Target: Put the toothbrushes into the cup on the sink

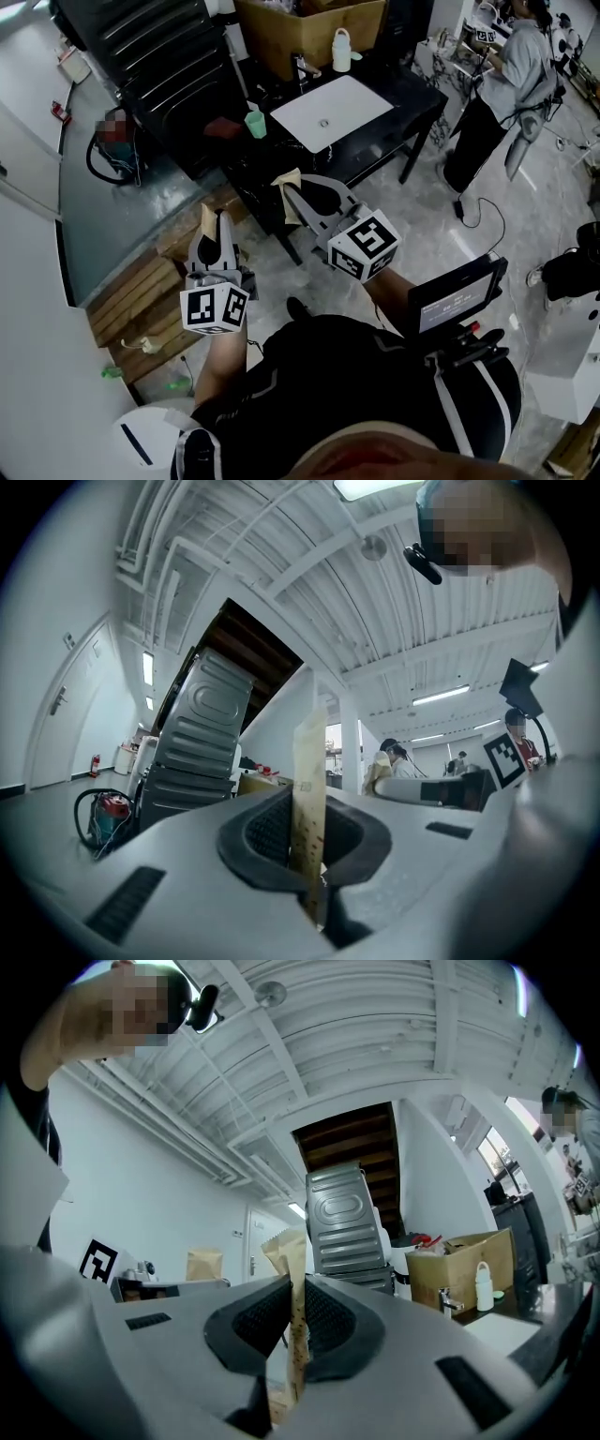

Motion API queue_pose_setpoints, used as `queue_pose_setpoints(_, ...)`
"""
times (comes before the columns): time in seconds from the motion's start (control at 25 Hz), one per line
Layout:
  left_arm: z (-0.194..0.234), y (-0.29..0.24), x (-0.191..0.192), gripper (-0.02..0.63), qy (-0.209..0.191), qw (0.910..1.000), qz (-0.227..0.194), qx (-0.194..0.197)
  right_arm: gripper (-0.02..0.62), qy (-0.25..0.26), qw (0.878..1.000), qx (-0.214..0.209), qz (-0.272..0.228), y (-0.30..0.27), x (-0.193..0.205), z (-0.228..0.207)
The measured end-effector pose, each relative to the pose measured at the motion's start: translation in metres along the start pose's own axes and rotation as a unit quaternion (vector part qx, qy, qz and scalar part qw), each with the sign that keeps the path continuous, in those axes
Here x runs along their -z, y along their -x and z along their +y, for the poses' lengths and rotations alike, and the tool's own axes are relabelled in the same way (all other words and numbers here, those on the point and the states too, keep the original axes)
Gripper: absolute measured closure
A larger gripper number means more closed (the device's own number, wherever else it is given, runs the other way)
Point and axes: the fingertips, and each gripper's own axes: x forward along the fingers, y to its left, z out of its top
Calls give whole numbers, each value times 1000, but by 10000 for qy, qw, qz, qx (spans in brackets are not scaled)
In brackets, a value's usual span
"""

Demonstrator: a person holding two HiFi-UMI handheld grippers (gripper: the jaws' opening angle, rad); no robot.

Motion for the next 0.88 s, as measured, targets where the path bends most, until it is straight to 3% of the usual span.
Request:
queue_pose_setpoints(0.32,29,-62,6,594,77,9996,30,256,551,-38,9993,374,55,-42,8,-48)
queue_pose_setpoints(0.52,49,-83,-6,594,-139,9994,-69,316,551,-85,9986,524,64,-73,8,-65)
queue_pose_setpoints(0.88,94,-116,-1,594,89,9989,-14,466,551,-6,9976,688,-2,-127,16,-96)
